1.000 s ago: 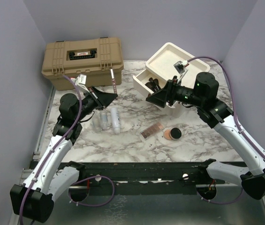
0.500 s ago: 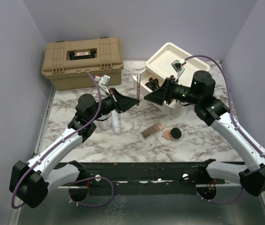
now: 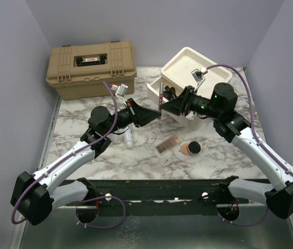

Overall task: Organize the makeup
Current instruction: Place the lipstick in the drawer.

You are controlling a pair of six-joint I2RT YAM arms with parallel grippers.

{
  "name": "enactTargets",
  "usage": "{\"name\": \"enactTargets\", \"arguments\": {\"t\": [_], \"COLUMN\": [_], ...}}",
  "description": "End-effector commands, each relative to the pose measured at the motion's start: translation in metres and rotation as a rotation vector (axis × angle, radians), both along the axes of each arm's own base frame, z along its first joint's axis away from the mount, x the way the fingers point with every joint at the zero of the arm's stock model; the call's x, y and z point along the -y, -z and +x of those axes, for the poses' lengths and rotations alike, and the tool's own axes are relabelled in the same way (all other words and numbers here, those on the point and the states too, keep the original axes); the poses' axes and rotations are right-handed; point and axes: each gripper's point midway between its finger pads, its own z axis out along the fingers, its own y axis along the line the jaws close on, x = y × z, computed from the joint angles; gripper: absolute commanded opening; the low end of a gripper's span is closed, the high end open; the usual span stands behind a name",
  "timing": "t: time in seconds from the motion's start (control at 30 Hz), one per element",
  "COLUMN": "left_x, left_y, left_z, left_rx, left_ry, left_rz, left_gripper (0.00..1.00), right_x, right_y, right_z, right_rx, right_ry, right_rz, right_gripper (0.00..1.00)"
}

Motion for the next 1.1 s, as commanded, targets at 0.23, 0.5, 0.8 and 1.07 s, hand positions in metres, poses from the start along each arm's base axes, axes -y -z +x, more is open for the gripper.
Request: {"name": "enactTargets", "arguments": {"t": [0.23,0.5,0.8,1.07], "left_x": [0.0073,0.0070,0.0099,0.0116], "left_y": [0.0029,-0.0038,-0.0034,-0.0033], "left_z": [0.0067,0.0029,0.0008,-0.0010], "left_rx": [-0.018,0.001,0.002,0.007], "left_ry": [-0.045,-0.036,-0.019,-0.008], "left_rz": [-0.030,-0.057,-0.066,-0.064], "left_gripper": [0.00,0.00,0.00,0.00], "right_x": [-0.0018,-0.0001,-0.0032,-0.0059], "right_y": [-0.0104,-0.0099,-0.0082,-0.0080], "right_z": [-0.0012,0.0009,-0.0006,-0.0023], "right_rx": [0.035,0.043,0.030,0.023], "right_ry": [-0.004,0.015,-0.012,-0.033], "right_rz": [0.029,0.030,0.026,0.035], "right_gripper": [0.36,0.26,0.30,0.31]}}
